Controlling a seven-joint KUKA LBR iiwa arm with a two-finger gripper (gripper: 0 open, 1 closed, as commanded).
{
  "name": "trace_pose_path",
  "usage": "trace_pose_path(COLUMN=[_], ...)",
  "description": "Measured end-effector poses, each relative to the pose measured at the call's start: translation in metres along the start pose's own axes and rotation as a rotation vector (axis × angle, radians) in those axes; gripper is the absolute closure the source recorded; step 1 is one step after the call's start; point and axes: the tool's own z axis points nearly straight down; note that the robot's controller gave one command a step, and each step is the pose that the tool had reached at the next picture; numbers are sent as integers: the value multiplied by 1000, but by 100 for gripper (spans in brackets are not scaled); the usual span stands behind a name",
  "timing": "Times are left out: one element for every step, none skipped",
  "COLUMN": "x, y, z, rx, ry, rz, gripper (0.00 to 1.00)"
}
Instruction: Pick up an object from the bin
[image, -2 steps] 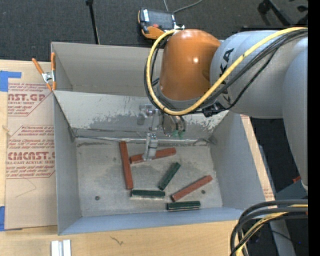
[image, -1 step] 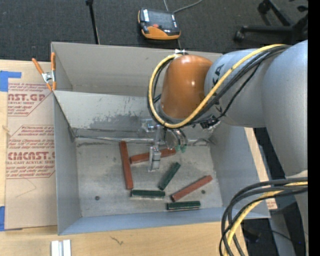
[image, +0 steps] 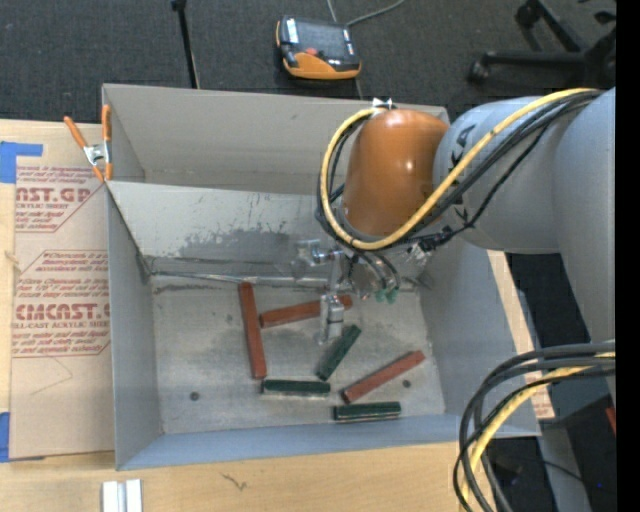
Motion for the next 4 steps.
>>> trace_pose_path(x=[-1,2,2,2], y=[-9,-16,-18,-18], z=[-7,73,67,67], rx=[1,-1,-2,-3], ry=[-4,3,-3,-3], rz=[-56,-139,-91,-84], gripper=[0,0,100,100])
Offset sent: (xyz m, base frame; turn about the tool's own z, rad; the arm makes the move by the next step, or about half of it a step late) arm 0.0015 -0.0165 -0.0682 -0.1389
